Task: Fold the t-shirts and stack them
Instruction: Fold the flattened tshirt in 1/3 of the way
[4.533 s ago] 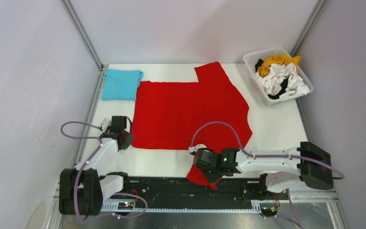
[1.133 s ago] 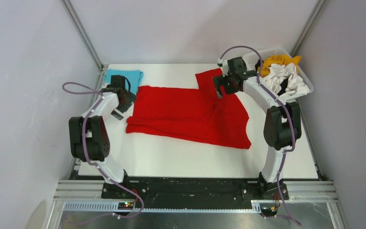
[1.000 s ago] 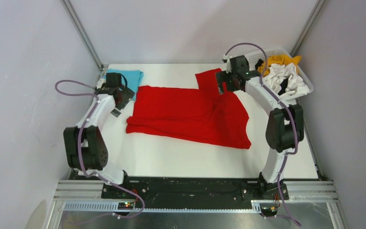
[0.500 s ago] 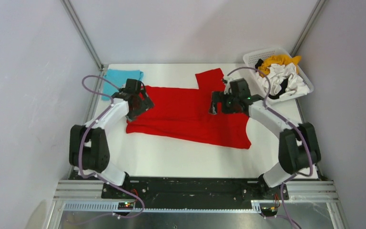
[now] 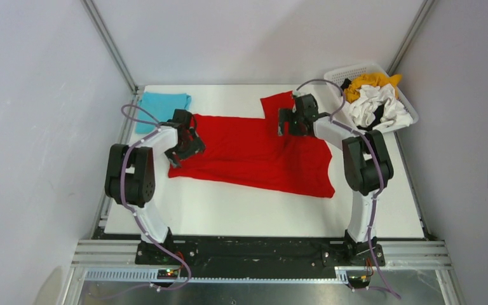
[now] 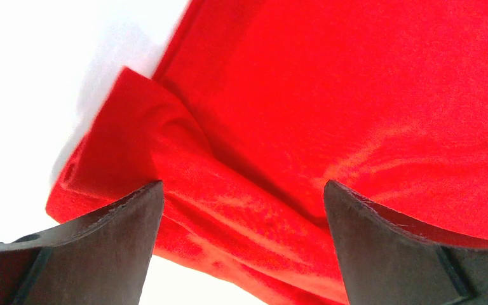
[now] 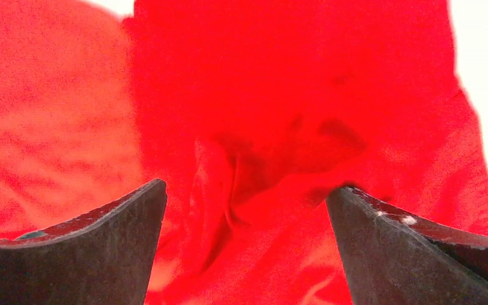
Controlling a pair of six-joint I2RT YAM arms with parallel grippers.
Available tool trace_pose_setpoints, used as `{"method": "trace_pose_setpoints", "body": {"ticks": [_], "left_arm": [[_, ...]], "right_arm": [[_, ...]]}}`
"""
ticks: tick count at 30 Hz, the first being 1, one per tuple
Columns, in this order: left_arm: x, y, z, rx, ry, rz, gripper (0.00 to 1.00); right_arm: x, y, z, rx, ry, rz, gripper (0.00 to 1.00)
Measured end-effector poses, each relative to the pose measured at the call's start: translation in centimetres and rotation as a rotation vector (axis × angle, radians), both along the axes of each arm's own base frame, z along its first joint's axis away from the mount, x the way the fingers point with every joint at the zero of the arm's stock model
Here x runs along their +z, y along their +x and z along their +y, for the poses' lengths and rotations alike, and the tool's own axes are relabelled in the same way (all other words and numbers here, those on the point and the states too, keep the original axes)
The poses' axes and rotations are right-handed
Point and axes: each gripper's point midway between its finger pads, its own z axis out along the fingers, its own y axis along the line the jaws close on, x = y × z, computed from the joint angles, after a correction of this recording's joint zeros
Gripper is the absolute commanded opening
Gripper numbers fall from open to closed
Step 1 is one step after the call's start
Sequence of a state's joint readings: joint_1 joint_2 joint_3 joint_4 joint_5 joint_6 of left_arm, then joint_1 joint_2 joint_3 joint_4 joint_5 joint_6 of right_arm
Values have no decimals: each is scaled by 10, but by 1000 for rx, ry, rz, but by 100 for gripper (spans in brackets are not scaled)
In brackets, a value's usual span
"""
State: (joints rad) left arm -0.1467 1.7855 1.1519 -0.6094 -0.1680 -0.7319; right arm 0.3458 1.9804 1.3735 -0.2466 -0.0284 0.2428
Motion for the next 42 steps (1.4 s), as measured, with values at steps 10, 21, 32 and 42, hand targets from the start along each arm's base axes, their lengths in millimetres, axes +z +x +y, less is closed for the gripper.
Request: {"method": "trace_pose_setpoints", "body": {"ticks": [10, 21, 32, 42], "left_arm": [[6, 14, 17, 33, 6, -22, 100], [54, 82, 7, 8, -32, -187, 100], [39, 68, 20, 27, -47, -148, 100], [50, -11, 18, -1, -26, -149, 100]], "right_arm": [[57, 72, -25, -89, 44, -198, 99], [85, -44, -16, -15, 63, -140, 99], [59, -91, 30, 160, 119, -34, 100], [12, -13, 24, 81, 114, -4, 99]]}}
